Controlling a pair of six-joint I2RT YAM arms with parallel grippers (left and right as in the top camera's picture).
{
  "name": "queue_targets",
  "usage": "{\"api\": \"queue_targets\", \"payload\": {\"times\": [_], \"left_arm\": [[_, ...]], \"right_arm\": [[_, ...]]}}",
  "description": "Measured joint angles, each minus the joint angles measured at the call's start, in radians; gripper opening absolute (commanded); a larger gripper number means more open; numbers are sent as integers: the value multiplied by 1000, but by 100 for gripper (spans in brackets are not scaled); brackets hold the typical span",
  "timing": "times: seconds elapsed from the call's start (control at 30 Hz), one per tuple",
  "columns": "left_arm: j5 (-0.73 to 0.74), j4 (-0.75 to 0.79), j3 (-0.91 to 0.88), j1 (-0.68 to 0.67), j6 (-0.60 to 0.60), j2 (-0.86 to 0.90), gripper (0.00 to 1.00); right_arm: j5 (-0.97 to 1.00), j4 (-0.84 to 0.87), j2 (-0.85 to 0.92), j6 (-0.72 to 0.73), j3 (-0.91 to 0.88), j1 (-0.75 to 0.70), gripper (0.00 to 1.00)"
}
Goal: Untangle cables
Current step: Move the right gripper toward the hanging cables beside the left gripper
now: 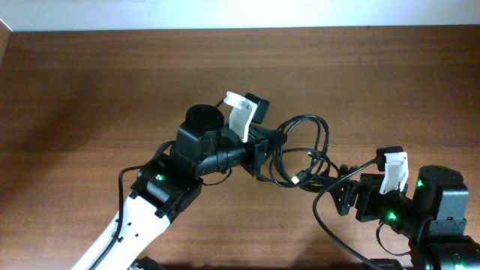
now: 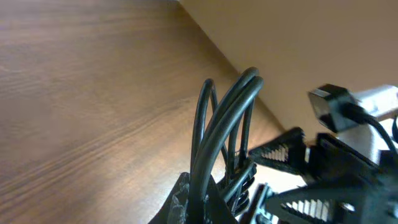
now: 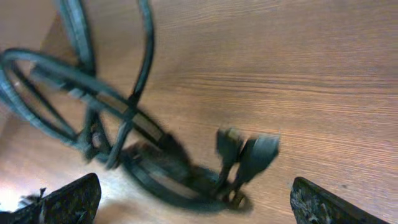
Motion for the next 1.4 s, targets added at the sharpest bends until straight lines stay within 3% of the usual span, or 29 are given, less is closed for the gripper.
{"api": "queue_targets", "payload": {"times": [0.53, 1.1, 1.4], "left_arm": [[117, 22, 0, 0, -4, 0, 0], [119, 34, 0, 8, -4, -2, 0], [128, 66, 0, 107, -14, -117, 0]], "right_arm": [[227, -1, 63, -4, 0, 0, 99], [249, -15, 179, -4, 0, 0, 99], [275, -45, 179, 54, 0, 0, 99]]}}
